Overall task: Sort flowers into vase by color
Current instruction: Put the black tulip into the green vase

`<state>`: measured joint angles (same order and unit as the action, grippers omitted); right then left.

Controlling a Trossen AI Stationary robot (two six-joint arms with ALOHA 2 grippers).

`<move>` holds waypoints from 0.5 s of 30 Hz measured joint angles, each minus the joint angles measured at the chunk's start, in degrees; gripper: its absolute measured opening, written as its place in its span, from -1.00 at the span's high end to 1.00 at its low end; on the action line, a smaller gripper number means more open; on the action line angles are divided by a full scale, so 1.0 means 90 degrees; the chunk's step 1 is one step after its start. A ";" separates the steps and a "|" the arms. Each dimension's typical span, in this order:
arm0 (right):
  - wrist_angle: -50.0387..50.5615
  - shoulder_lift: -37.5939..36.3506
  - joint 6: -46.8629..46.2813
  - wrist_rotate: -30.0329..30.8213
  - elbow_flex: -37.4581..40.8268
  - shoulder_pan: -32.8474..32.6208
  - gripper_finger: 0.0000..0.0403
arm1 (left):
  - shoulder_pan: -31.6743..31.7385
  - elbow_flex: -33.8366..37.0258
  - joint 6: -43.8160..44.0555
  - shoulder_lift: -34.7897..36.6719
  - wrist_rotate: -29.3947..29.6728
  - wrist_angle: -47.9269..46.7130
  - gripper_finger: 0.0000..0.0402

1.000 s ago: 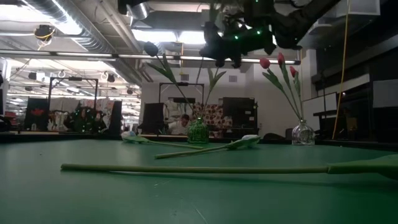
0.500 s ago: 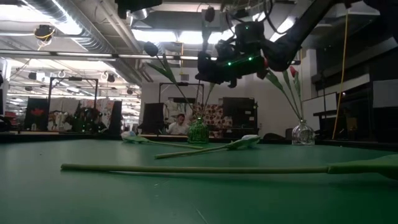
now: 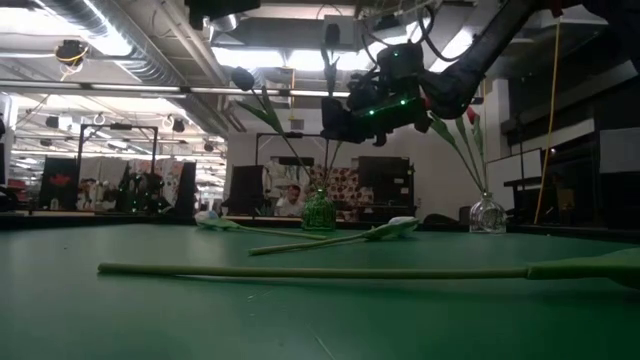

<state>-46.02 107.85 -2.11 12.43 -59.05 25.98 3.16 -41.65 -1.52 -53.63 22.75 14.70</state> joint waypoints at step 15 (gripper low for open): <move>-0.0231 0.0138 -0.0118 -0.0180 -0.0010 -0.0012 1.00 | 0.0000 0.0000 0.0005 0.0000 -0.0001 -0.0102 0.07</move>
<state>-48.11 109.10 -3.18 10.81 -59.13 25.87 3.16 -41.65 -1.48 -53.63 22.74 13.78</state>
